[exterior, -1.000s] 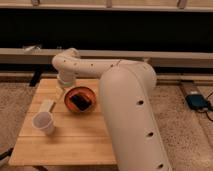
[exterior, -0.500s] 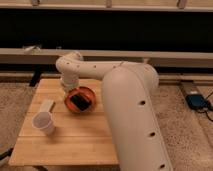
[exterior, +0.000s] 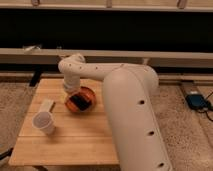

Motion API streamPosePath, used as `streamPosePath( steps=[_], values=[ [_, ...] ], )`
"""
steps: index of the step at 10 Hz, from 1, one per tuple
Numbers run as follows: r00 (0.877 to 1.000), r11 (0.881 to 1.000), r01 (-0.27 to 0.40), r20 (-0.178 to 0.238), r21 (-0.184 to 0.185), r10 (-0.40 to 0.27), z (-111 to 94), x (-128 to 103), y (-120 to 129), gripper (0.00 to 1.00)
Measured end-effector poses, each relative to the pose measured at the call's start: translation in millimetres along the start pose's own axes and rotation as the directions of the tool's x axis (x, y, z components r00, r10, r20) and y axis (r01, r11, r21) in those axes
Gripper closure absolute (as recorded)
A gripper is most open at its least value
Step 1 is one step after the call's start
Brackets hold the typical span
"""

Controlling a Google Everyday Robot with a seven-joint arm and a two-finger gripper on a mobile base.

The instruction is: Place the eraser on the white sponge

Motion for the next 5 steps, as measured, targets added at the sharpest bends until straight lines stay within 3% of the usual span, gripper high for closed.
streamPosePath(
  steps=[5],
  values=[
    [1.000, 1.000, -0.001, -0.004, 0.015, 0.001, -8.1, -3.0, -7.7, 0.20]
  ],
)
